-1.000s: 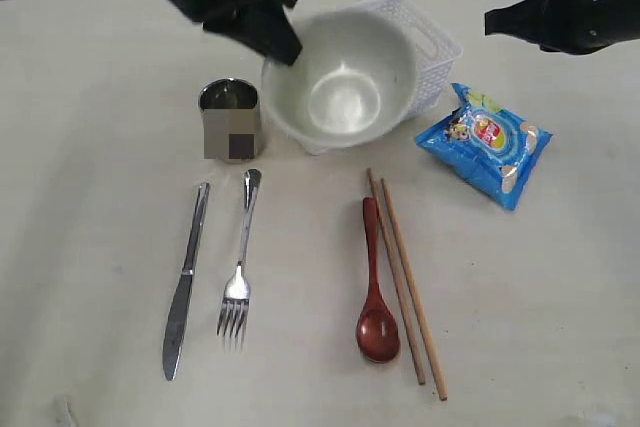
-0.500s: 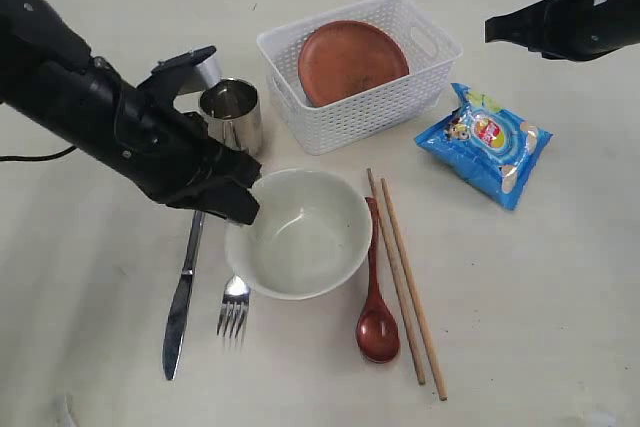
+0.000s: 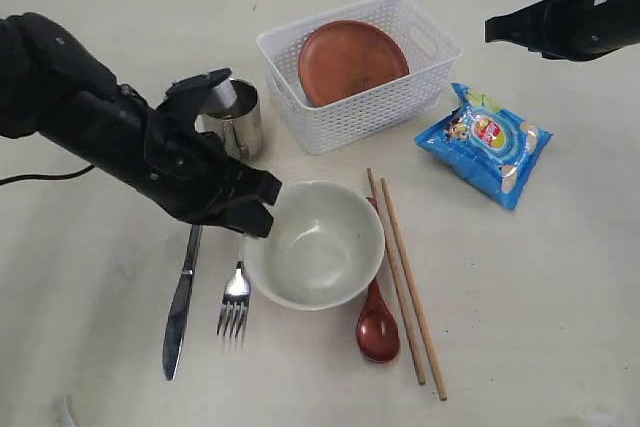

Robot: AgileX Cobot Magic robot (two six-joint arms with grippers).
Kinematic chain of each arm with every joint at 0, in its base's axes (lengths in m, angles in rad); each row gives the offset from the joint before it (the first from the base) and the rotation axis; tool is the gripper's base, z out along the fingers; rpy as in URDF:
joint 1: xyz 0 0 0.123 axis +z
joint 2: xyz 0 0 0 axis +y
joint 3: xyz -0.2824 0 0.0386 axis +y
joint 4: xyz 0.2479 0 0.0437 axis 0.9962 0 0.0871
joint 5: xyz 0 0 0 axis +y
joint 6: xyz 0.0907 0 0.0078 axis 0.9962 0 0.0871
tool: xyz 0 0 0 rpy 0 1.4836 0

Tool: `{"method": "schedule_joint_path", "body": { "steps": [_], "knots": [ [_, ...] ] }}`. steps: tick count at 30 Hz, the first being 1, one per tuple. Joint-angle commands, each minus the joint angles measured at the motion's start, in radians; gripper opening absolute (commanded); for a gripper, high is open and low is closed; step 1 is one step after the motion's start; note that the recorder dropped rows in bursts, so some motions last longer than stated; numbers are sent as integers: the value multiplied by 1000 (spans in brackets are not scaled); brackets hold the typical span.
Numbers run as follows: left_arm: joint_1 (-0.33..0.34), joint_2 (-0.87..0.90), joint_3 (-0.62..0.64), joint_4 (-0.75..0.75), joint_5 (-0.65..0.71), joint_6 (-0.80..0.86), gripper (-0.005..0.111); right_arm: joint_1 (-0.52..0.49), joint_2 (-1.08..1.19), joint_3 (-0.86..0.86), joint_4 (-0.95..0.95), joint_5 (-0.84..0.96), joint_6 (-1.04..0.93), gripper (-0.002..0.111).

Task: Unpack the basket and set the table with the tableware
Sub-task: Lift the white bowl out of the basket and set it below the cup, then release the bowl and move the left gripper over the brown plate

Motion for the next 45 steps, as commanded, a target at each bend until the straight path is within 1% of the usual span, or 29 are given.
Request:
{"method": "schedule_joint_path", "body": {
  "steps": [1,4,7,14,16,17,26,30,32,35,38,40,42,45],
  "knots": [
    [-11,9,7,-12,-14,5,0,-7,-2,-1,-5,1,-4,0],
    [-11,9,7,-10,-29,3,1,-7,-2,-1,-5,1,-4,0],
    [-11,9,7,18,-51,-25,8,-7,-2,-1,-5,1,-4,0],
    [-11,9,7,36,-55,-46,44,-7,-2,-1,-5,1,-4,0],
    [-11,9,7,36,-49,-46,51,-7,-2,-1,-5,1,-4,0],
    [-11,7,7,40,-46,-46,52,-7,-2,-1,-5,1,-4,0],
    [-11,-111,7,119,-56,-50,53,-7,-2,-1,-2,17,-4,0],
    [-11,-192,7,154,-106,-49,53,-7,-2,-1,-2,37,-4,0],
    [-11,-232,7,166,-153,-51,53,-7,-2,-1,-2,51,-4,0],
    [-11,-285,5,166,-263,-53,53,-7,-2,-1,-2,53,-4,0],
    [-11,-311,-2,159,-436,-62,53,-7,-2,-1,-2,53,-4,0],
    [-11,-302,-39,163,-462,-62,53,-7,-2,-1,-2,53,-4,0],
    [-11,-276,-97,167,-435,-60,56,-7,0,-1,-2,53,-4,0],
    [-11,-211,-214,166,-374,-53,64,-7,0,-1,-2,53,-4,0]
  ]
}}
